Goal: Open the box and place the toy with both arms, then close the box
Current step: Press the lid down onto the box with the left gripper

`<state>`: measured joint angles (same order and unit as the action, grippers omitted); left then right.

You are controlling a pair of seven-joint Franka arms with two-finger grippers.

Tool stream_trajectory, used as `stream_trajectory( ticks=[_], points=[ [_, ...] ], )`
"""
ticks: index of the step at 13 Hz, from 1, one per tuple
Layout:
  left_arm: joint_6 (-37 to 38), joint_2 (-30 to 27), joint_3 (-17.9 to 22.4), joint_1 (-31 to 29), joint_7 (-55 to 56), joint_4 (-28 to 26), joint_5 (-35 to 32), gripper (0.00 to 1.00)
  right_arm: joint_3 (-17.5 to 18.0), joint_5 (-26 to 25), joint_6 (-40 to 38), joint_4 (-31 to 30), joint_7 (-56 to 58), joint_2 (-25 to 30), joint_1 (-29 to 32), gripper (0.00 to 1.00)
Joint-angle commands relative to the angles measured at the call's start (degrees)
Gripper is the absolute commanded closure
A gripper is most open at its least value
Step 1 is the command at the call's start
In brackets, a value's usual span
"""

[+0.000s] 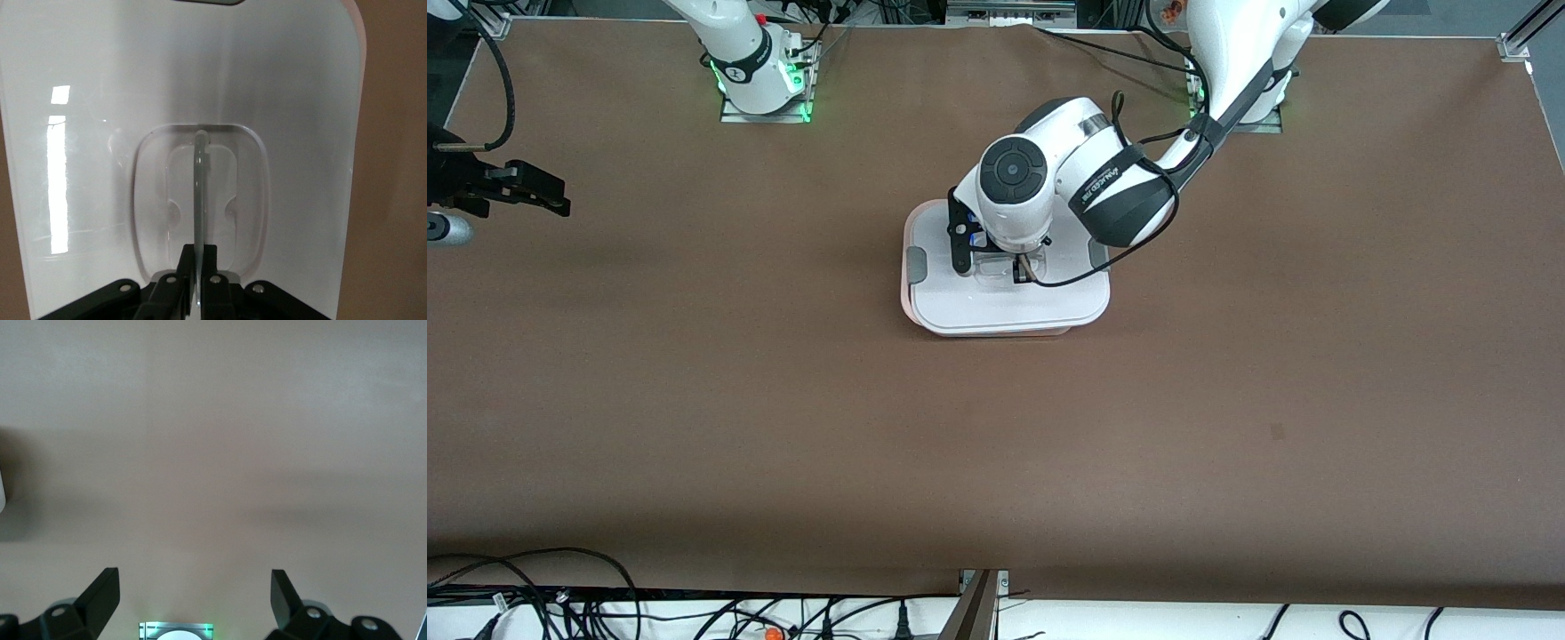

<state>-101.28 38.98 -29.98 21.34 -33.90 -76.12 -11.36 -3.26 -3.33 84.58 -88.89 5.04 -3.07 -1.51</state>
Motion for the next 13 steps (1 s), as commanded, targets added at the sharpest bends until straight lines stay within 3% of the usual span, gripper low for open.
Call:
stream_trajectory(
  ticks=[1,13],
  points=[
    [-0.1,0.8,-0.3,1.0,1.6,1.0,-1.0,1.00,2.9,-0.6,-1.3,0.6,0.5,0.5,2.5,0.00],
    [-0.3,2.2,-0.4,2.1,4.7,3.9,-0.6,1.00,3.2,-0.7,-0.6,1.2,0.5,-0.1,2.1,0.00]
  ],
)
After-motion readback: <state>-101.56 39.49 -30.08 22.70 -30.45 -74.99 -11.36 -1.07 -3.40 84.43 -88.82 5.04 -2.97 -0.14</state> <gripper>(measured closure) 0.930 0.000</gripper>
